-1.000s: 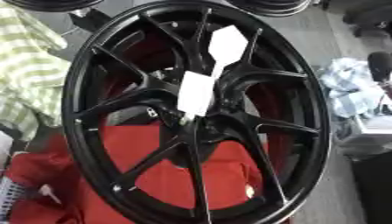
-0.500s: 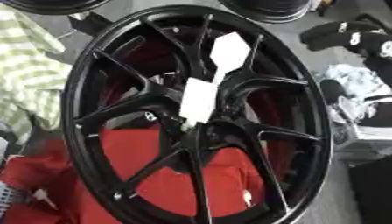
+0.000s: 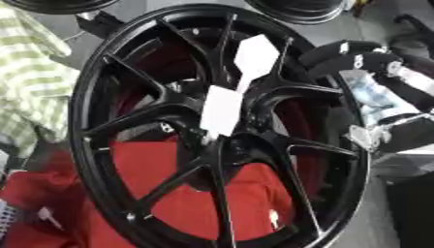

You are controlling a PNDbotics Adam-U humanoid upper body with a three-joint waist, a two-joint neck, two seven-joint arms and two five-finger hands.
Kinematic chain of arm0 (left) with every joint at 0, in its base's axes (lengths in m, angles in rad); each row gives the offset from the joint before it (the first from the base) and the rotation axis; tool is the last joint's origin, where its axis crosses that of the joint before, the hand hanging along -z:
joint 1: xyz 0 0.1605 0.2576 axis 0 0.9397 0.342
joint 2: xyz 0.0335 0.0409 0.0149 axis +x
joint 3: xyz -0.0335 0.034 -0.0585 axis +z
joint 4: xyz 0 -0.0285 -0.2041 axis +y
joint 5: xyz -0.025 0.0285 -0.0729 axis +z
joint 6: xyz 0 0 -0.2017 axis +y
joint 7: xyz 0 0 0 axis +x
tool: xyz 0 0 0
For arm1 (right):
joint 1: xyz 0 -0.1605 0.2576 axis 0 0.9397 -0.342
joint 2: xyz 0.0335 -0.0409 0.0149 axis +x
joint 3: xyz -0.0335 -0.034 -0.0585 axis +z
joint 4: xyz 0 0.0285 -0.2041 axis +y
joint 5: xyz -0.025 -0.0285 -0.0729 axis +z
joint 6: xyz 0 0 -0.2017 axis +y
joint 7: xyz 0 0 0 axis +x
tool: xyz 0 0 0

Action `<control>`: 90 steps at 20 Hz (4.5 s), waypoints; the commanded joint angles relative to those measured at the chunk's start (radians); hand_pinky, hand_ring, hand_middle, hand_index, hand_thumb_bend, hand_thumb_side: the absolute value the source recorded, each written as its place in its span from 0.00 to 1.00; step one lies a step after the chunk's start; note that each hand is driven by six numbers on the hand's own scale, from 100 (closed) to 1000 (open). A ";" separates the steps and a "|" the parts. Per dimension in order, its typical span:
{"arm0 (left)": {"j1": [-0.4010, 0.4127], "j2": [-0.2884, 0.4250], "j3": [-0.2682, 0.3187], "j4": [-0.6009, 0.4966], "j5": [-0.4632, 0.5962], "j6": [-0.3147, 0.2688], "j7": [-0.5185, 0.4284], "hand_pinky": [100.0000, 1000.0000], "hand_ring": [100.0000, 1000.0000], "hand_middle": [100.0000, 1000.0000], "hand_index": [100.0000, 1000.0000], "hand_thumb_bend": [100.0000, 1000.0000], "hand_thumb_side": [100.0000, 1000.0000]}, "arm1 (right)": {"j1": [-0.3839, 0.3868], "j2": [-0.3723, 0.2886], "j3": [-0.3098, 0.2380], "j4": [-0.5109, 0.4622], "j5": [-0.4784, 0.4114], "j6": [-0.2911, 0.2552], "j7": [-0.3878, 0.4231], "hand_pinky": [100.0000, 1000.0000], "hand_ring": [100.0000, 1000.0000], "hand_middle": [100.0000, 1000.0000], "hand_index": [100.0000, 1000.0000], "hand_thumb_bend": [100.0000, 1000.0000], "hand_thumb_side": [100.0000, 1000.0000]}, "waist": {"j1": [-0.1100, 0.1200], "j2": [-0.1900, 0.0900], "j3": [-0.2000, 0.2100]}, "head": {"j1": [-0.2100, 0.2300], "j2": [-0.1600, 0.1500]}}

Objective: Pull the pin out of the wheel hub.

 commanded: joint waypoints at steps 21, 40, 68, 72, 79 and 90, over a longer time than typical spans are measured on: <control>-0.019 0.007 -0.005 -0.021 -0.006 0.008 -0.012 0.53 0.62 0.54 0.71 0.00 0.71 | -0.114 -0.069 -0.033 -0.013 0.045 0.119 -0.025 0.94 0.90 0.87 0.85 0.00 0.12 | -0.020 -0.006 0.072 | -0.115 -0.025; -0.027 0.009 -0.012 -0.021 -0.025 0.007 -0.018 0.52 0.62 0.54 0.71 0.00 0.72 | -0.130 -0.055 -0.047 -0.013 0.043 0.170 -0.039 0.96 0.92 0.90 0.88 0.00 0.12 | -0.035 0.023 0.101 | -0.149 -0.061; -0.020 0.004 -0.012 -0.021 -0.046 0.015 -0.011 0.52 0.61 0.54 0.71 0.00 0.73 | -0.125 -0.033 -0.039 -0.013 0.047 0.230 -0.010 0.96 0.93 0.92 0.90 0.00 0.11 | -0.048 0.038 0.100 | -0.161 -0.082; -0.018 0.001 -0.012 -0.021 -0.049 0.017 -0.011 0.52 0.59 0.53 0.71 0.00 0.74 | -0.125 -0.028 -0.037 -0.013 0.047 0.235 -0.004 0.96 0.93 0.92 0.90 0.00 0.11 | -0.052 0.039 0.100 | -0.164 -0.083; -0.019 0.002 -0.011 -0.021 -0.053 0.017 -0.010 0.52 0.59 0.53 0.71 0.00 0.74 | -0.125 -0.021 -0.031 -0.013 0.052 0.243 0.012 0.96 0.93 0.92 0.90 0.00 0.11 | -0.056 0.046 0.103 | -0.173 -0.085; -0.017 -0.002 -0.011 -0.021 -0.062 0.020 -0.010 0.52 0.59 0.53 0.71 0.00 0.74 | -0.128 -0.009 -0.028 -0.013 0.047 0.263 0.000 0.97 0.93 0.90 0.90 0.00 0.11 | -0.064 0.053 0.107 | -0.171 -0.102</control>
